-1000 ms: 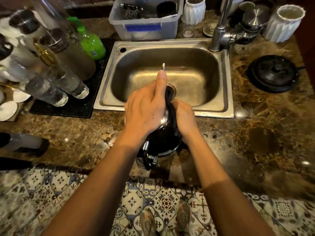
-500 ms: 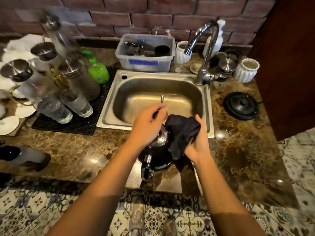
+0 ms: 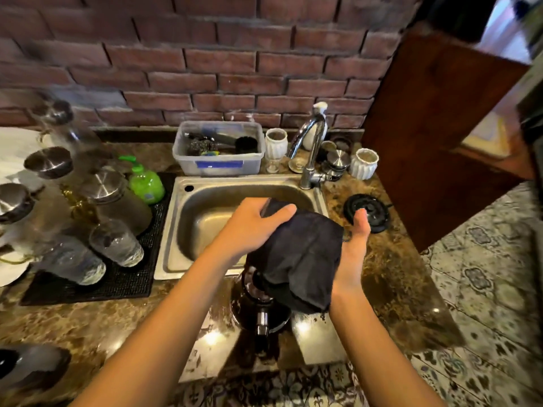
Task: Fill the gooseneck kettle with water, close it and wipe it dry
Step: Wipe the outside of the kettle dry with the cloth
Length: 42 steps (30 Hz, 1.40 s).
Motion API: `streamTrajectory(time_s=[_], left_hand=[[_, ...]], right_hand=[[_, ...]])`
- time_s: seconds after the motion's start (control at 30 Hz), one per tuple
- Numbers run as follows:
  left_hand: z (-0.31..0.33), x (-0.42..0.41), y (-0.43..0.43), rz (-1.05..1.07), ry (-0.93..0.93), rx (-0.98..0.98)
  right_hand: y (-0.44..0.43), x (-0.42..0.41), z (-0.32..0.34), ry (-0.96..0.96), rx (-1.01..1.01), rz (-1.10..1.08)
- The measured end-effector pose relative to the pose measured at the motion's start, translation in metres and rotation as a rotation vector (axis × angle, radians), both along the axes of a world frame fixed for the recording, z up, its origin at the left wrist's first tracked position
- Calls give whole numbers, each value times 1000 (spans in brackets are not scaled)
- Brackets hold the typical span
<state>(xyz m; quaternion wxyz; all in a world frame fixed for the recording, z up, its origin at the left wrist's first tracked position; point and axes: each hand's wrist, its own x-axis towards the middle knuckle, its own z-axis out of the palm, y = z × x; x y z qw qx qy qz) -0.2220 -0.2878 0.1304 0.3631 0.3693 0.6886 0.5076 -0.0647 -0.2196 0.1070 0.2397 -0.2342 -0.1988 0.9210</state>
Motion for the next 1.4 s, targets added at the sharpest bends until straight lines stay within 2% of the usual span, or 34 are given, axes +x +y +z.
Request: streamTrajectory(time_s=[0.2,0.37,0.5,0.63,0.77,1.0,1.17,1.27,1.33,1.4], left_hand=[[25,-27,-27,65,89,73],[43,-55,-55,126,97,201],[39,-76,-77,115,252,230],[16,-90,-95,142,322,179],[-12,-92,-112,232,405,140],[-81,-69,-146,239,294,-21],[-123,-28,-167,252,179,-15],[-138,2,-171,173,25,17],[-147,14,-166,140,-16,12],[-158,17,-156,237,-50,10]], right_hand=[[-25,-25,36,-32,154,-5],[-32,-47,47,-176,296,65],[-21,-59,44,-318,615,119],[-5,-75,51,-450,954,199],[9,-97,51,-629,1350,389],[6,-126,21,-821,1749,689],[-7,-118,-6,-734,1908,905],[-6,-104,-23,-639,1963,1043],[-2,-95,-29,-610,1959,1117],[3,-88,-33,-589,1938,1133]])
